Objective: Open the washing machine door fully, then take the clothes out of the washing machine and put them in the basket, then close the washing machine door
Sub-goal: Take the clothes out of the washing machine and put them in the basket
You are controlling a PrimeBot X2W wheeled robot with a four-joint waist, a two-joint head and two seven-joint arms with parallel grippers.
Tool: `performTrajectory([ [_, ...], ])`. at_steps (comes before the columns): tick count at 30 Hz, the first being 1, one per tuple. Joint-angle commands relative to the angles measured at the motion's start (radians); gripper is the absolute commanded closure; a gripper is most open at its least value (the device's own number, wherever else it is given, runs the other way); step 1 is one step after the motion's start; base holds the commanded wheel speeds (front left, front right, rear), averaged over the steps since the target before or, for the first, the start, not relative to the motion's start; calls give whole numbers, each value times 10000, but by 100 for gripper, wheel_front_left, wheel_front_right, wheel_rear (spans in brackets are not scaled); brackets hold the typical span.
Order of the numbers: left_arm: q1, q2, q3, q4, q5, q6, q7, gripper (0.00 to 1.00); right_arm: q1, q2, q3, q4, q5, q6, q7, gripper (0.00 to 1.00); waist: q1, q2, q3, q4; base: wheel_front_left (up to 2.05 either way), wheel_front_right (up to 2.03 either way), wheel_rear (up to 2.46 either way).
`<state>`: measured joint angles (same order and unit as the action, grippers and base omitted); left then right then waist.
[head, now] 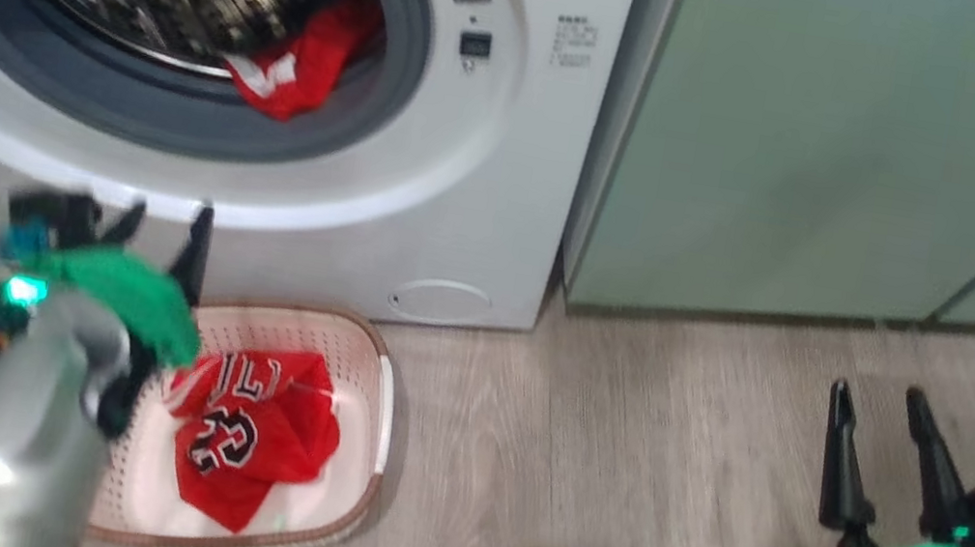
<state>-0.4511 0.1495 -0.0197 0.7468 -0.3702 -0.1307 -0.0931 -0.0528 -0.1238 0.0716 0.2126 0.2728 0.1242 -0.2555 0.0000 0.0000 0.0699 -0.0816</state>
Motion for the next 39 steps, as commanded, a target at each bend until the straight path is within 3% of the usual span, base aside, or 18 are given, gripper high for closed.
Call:
performTrajectory([
  [1,-1270,447,246,86,-129,33,366,0,-682,-155,241,-422,-9,65,-63,0,0,0,831,-566,0,0,0],
  [9,-3890,1002,208,1299,-455,18,1661,0,-1406,-101,269,-498,36,65,-63,0,0,0,2255,-1369,0,0,0],
  [15,-5918,1736,140,2161,-593,10,2611,0,-2004,69,290,-596,79,65,-63,0,0,0,3452,-2053,0,0,0],
  [25,-8859,2593,-341,2923,-498,4,4378,0,-2723,390,177,-833,158,65,-63,0,0,0,5293,-2573,0,0,0],
  [30,-9709,2699,-533,3121,-644,2,5048,0,-2994,519,185,-872,200,65,-63,0,0,0,5893,-2711,0,0,0],
  [39,-9868,2752,-1023,3352,-942,1,5940,0,-3221,641,170,-815,249,65,-63,0,0,0,6229,-2802,0,0,0],
])
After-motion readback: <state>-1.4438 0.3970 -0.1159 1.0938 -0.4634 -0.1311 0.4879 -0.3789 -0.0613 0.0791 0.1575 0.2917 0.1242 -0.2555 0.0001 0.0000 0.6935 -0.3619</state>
